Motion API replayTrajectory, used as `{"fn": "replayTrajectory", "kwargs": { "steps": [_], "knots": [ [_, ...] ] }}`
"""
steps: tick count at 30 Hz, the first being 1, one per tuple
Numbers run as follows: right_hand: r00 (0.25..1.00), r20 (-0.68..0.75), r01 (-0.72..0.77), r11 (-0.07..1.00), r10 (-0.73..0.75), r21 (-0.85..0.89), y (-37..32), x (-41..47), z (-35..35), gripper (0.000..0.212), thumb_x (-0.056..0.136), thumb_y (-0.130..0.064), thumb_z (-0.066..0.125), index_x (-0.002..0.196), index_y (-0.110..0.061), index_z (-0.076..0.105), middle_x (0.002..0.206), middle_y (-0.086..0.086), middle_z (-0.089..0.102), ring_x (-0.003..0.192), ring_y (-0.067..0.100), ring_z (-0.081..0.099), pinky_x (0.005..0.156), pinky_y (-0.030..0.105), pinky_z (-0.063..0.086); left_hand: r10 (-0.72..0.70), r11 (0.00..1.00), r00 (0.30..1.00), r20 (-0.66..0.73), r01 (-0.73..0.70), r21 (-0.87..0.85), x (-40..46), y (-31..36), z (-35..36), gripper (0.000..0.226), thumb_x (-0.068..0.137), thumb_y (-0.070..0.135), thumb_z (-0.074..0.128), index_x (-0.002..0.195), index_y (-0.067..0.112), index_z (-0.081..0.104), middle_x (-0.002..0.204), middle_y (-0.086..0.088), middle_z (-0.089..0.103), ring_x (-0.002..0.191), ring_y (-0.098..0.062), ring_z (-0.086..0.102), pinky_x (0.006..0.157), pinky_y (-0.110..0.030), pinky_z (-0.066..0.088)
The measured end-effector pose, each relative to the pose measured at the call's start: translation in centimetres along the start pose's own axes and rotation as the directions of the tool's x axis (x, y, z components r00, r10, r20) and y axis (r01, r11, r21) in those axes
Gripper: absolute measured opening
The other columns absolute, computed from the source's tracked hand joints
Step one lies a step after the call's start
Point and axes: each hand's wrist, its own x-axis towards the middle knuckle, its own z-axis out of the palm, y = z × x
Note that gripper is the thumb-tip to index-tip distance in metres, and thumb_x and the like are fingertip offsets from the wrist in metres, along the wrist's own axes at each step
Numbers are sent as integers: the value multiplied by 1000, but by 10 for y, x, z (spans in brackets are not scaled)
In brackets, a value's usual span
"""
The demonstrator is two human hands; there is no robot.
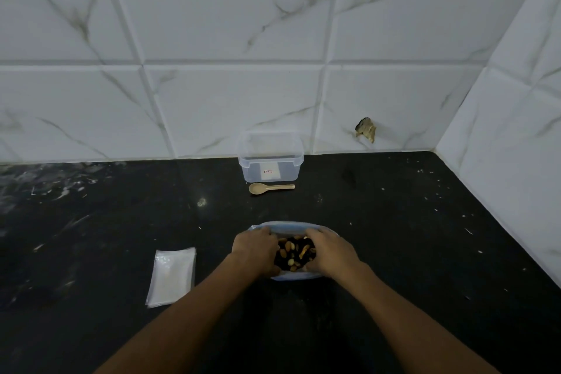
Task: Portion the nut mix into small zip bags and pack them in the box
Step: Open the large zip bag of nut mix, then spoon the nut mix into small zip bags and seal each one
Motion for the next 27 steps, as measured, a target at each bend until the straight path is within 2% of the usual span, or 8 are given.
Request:
{"fn": "replayTrajectory", "kwargs": {
  "steps": [3,8,12,16,18,21,24,27],
  "knots": [
    [999,26,-29,1000,29,-10,-2,2,-4,60,78,-34,73,131,-23,48,136,1,47,126,21,46,99,40,47,13,1000,1000,-1,-13,5,-1,3,-2,61,84,47,68,135,17,50,131,-4,53,113,-20,57,92,-36,52],
    [999,-7,-48,992,49,117,4,1,-13,13,93,-19,60,104,-20,67,109,-1,64,97,10,61,88,28,52,23,981,988,-152,-52,-188,-14,-3,-4,33,94,34,59,123,20,61,121,-2,61,105,-17,61,89,-34,54],
    [978,-198,1,941,70,338,-5,-7,-18,9,93,-15,60,95,-19,68,93,-8,64,88,5,62,72,14,48,-20,927,930,-366,-120,-354,-37,-21,-5,19,99,27,51,112,23,65,112,5,62,96,-6,60,83,-22,50],
    [963,-262,64,882,69,466,-44,-8,-20,11,93,-16,59,88,-21,68,83,-10,66,80,3,63,71,19,50,-242,870,859,-452,-14,-492,-56,-57,-1,15,98,22,54,107,25,66,103,9,63,89,-2,58,79,-22,50],
    [976,-212,81,835,44,544,-70,-8,-15,13,94,-16,57,87,-20,67,81,-7,67,78,5,65,70,23,53,-376,825,809,-452,71,-560,-68,-79,3,16,98,20,55,106,23,68,100,8,66,84,-3,59,72,-20,46],
    [997,-79,35,736,25,676,-111,-6,-5,13,96,-14,54,90,-15,66,83,2,68,77,12,68,64,24,59,-551,731,734,-397,196,-653,-86,-107,10,18,98,19,54,105,20,71,96,3,70,78,-9,63,70,-30,53],
    [1000,29,-23,736,5,676,-147,5,12,11,96,-13,55,91,-15,64,85,2,66,78,12,69,68,28,61,-650,642,713,-263,329,-692,-101,-128,23,18,99,19,52,104,20,69,88,5,67,70,-9,62,64,-30,52],
    [988,141,-135,740,55,658,-171,16,32,9,95,-12,56,93,-13,64,81,4,66,77,16,70,70,33,62,-703,559,697,-142,418,-716,-111,-139,38,17,98,20,52,107,19,67,97,0,69,74,-11,61,65,-29,50]
  ]
}}
